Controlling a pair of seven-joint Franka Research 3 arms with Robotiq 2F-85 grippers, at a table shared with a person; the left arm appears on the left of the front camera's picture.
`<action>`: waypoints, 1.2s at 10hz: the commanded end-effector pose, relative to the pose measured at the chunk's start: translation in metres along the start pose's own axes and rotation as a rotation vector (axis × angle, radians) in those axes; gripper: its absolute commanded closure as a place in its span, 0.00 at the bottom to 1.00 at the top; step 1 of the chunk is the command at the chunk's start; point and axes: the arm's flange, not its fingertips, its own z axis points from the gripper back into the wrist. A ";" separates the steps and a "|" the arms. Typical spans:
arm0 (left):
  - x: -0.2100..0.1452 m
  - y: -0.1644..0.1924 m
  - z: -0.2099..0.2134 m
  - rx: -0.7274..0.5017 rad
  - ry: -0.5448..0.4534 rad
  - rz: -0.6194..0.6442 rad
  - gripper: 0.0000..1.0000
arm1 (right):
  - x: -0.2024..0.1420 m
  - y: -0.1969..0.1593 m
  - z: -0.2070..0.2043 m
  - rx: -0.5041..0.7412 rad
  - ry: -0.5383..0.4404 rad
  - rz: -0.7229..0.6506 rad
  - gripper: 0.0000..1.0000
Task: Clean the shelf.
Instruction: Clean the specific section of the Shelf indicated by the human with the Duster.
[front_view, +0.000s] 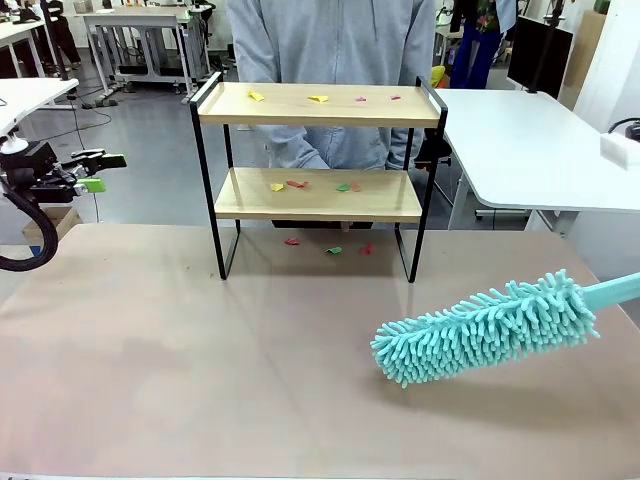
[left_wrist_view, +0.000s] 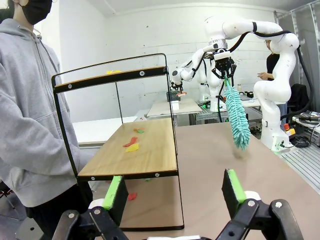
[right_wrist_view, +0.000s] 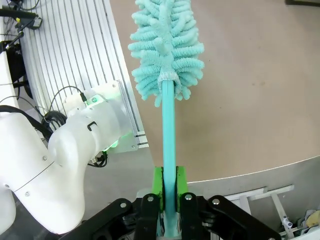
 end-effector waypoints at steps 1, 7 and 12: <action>0.002 0.000 -0.001 -0.001 -0.002 -0.014 0.00 | -0.002 0.000 0.000 -0.004 0.011 0.001 0.87; 0.002 0.000 -0.001 -0.001 -0.002 -0.014 0.00 | -0.002 0.000 0.000 -0.004 0.011 0.001 0.87; 0.002 0.000 -0.001 -0.001 -0.002 -0.014 0.00 | 0.000 0.000 0.000 0.000 0.000 0.000 0.87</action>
